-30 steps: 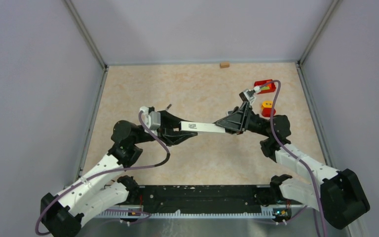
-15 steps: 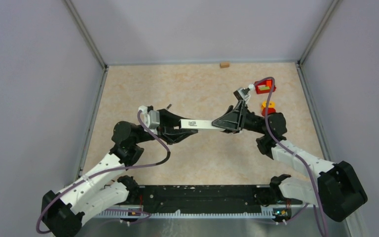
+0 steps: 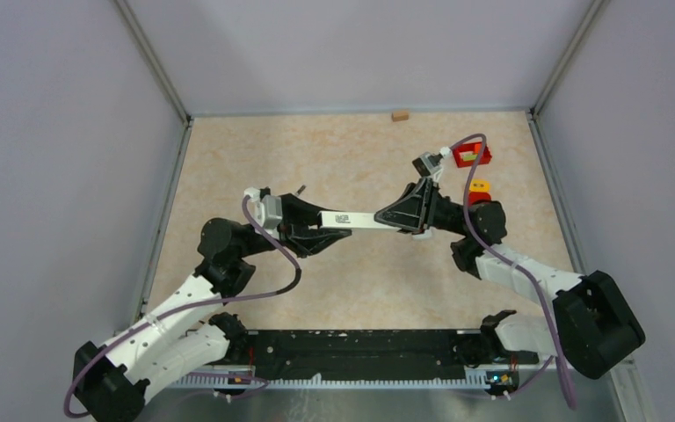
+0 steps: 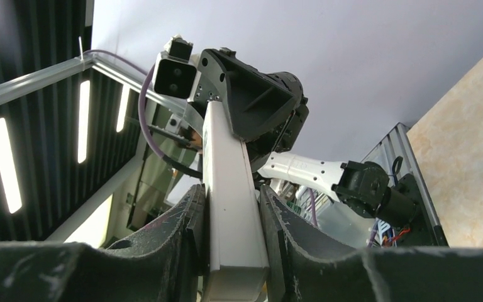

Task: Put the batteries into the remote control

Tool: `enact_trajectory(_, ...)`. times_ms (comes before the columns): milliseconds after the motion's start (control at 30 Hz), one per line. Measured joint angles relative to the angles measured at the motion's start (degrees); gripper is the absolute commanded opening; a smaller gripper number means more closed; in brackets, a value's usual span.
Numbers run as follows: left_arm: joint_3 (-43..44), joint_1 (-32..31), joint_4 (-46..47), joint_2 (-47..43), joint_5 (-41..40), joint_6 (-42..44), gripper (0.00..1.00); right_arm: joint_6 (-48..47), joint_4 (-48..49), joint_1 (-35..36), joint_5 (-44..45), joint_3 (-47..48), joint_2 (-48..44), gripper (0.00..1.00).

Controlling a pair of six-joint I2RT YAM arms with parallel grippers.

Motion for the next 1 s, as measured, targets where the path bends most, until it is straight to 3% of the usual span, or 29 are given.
enact_trajectory(133,0.0,-0.13,-3.23,-1.51,-1.11,0.46,0.0,1.03,2.6,-0.37,-0.7,-0.66,1.33,0.22)
enact_trajectory(567,0.0,-0.11,-11.65,-3.58,-4.68,2.56,0.0,-1.79,-0.39,-2.71,-1.38,-3.43,1.99,0.52)
enact_trajectory(900,0.0,-0.04,-13.2,-4.35,-5.7,4.96,0.0,-8.02,-10.03,-3.39,-0.74,-3.78,-1.36,0.5)
enact_trajectory(1000,0.0,-0.04,-15.74,-5.03,-6.14,6.69,0.0,-11.87,-16.98,-3.39,-0.11,-3.58,-3.78,0.5)
